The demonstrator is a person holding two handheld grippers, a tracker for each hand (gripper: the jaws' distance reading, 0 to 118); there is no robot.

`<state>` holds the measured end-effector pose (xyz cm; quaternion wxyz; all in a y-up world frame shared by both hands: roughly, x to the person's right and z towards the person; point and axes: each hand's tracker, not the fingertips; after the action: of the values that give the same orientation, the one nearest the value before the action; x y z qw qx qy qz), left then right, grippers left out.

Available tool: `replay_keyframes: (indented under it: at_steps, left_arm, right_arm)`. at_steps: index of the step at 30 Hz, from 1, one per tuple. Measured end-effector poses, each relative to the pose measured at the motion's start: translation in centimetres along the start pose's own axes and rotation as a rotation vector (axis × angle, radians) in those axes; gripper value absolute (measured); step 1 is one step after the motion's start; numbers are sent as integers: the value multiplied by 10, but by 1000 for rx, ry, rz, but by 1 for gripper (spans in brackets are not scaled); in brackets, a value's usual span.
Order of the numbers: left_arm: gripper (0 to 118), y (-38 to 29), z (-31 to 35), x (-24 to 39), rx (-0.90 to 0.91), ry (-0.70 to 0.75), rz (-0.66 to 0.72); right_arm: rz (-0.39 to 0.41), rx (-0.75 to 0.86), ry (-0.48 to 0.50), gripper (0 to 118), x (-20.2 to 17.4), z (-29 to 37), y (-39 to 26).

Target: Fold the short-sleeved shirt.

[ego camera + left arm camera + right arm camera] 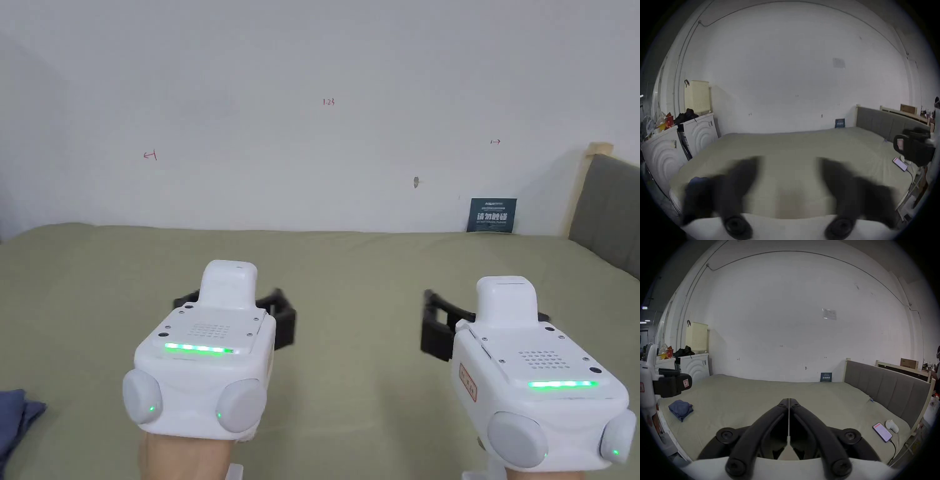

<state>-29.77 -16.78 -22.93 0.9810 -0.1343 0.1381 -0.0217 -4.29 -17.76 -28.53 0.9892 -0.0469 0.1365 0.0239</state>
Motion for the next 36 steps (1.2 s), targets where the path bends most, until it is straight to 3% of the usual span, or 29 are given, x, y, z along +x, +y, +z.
replay_keyframes:
  at_steps: [13,18,22,27,36]
  left_arm:
    - [118,-2,13,5,47,14,17]
    - [118,12,6,5,-85,21,40]
    - [118,10,5,3,-12,34,38]
    - [118,18,13,-1,-6,-28,99]
    - [118,25,20,5,-46,-48,77]
  right_arm:
    - [-19,17,4,118,1,-3,-3]
    - [-27,1,17,118,0,-1,-2]
    - [-47,-9,26,118,0,2,-2]
    - [-43,-21,52,118,-2,3,-2]
    - [-33,-49,73,118,-11,3,0]
